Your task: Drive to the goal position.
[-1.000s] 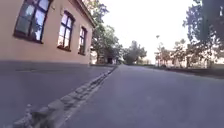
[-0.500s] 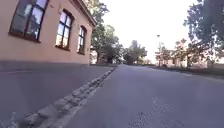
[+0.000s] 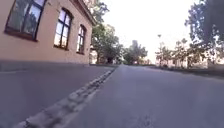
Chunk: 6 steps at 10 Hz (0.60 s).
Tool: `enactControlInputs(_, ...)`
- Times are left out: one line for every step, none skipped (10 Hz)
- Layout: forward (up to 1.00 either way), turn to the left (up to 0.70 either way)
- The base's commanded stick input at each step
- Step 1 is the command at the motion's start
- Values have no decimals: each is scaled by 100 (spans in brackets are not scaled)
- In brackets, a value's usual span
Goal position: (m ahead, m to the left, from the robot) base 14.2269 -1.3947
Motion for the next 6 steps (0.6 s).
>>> enactControlInputs(50,0)
enactControlInputs(50,0)
enactControlInputs(50,0)
enactControlInputs(50,0)
enactControlInputs(50,0)
enactControlInputs(50,0)
